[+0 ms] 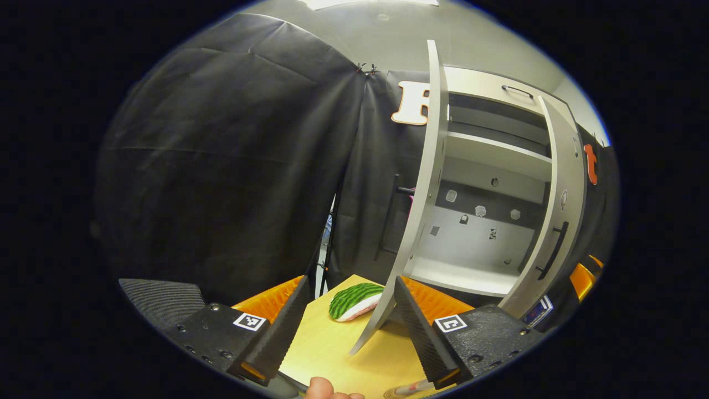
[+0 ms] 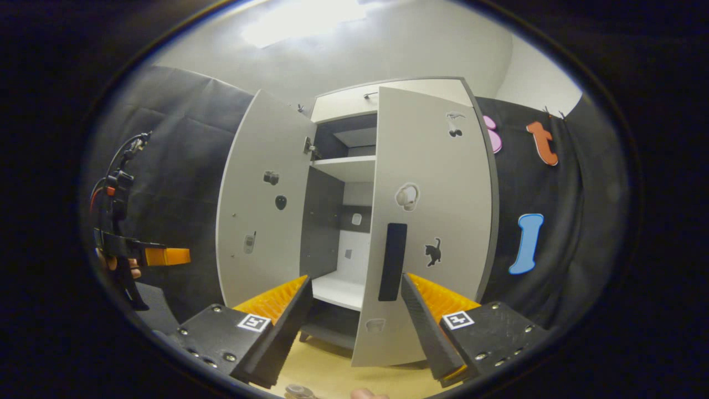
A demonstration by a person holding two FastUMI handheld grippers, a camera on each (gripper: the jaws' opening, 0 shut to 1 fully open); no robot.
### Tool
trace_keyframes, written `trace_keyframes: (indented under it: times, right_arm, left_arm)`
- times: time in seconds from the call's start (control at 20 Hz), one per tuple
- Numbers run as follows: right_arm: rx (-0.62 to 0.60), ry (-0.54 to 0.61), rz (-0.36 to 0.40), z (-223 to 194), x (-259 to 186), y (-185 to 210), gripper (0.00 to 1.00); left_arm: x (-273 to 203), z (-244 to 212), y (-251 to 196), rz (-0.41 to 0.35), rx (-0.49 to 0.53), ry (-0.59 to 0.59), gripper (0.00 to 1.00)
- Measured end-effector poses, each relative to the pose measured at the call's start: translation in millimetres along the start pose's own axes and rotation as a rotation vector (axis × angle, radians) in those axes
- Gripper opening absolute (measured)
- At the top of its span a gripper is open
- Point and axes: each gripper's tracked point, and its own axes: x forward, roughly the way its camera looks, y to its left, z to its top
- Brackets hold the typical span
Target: Grasp the bottle in the cabinet with the left hand and place it on the coaster, then close the right door with the right hand and the left door with the left hand.
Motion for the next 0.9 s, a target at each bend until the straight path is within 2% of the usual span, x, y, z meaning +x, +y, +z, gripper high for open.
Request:
trace_keyframes:
  times: [0.5,0.75,0.8,0.85,0.9]
  right_arm:
    - [-0.011,-0.001,-0.033,-1.9,6.8,-14.4,0.97]
    - [-0.015,0.000,-0.086,-6.6,7.4,-29.4,0.97]
    - [-0.011,0.003,-0.098,-8.6,8.3,-32.1,0.97]
    - [-0.009,0.007,-0.108,-9.8,8.4,-34.3,0.97]
    - [-0.008,0.010,-0.118,-11.0,9.1,-37.1,0.97]
  left_arm:
    - [25.1,4.9,10.7,0.049,0.004,-0.022,0.95]
    - [50.3,4.4,2.2,0.028,0.019,-0.021,0.95]
    - [55.1,3.9,-2.2,0.018,0.019,-0.018,1.00]
    - [60.2,3.6,-7.4,0.006,0.018,-0.016,1.00]
    - [64.2,3.6,-12.1,-0.004,0.018,-0.014,0.95]
